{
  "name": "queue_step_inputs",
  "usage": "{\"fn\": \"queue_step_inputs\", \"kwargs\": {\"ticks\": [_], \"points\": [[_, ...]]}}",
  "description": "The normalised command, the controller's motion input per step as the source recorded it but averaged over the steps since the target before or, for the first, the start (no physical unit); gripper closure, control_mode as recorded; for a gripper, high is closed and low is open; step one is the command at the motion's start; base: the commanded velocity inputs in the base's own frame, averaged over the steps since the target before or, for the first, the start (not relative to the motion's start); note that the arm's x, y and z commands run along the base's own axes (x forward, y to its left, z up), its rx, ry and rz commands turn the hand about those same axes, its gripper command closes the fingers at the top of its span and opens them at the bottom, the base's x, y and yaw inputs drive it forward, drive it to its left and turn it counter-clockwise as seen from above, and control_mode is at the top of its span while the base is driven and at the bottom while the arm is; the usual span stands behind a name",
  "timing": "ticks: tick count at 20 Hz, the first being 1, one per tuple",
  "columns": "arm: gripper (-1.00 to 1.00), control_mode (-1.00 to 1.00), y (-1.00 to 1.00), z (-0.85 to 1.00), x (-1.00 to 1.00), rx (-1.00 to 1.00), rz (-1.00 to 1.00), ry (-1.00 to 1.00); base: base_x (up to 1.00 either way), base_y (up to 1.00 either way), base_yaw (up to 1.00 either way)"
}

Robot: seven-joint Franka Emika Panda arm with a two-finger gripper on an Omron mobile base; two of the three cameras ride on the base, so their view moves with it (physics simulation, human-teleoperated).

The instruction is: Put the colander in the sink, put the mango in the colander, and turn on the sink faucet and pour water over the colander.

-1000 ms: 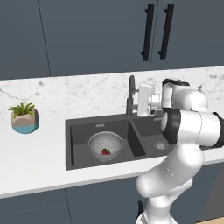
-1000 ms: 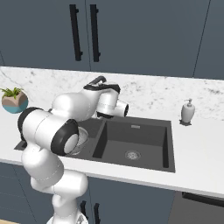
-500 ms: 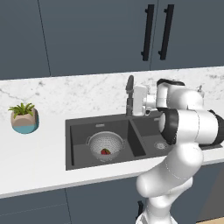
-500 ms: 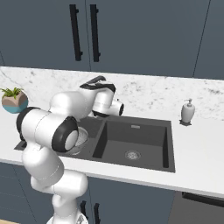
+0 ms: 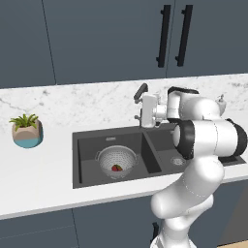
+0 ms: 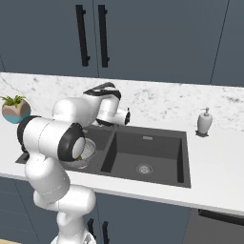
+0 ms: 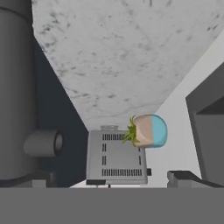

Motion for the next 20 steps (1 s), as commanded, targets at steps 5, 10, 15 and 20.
{"fn": "queue_step_inputs", "kwargs": {"ticks": [5,10,15,20], "points": [[-1.00,-1.00,-0.06,0.05,0.36,0.00,0.00,0.05,0.00,0.00,0.00],[-1.00,-1.00,-0.14,0.10,0.34,0.01,0.00,0.10,0.00,0.00,0.00],[-1.00,-1.00,-0.17,0.08,0.31,0.02,0.00,0.11,0.00,0.00,0.00],[-1.00,-1.00,-0.17,0.07,0.28,0.02,0.00,0.08,0.00,0.00,0.00]]}}
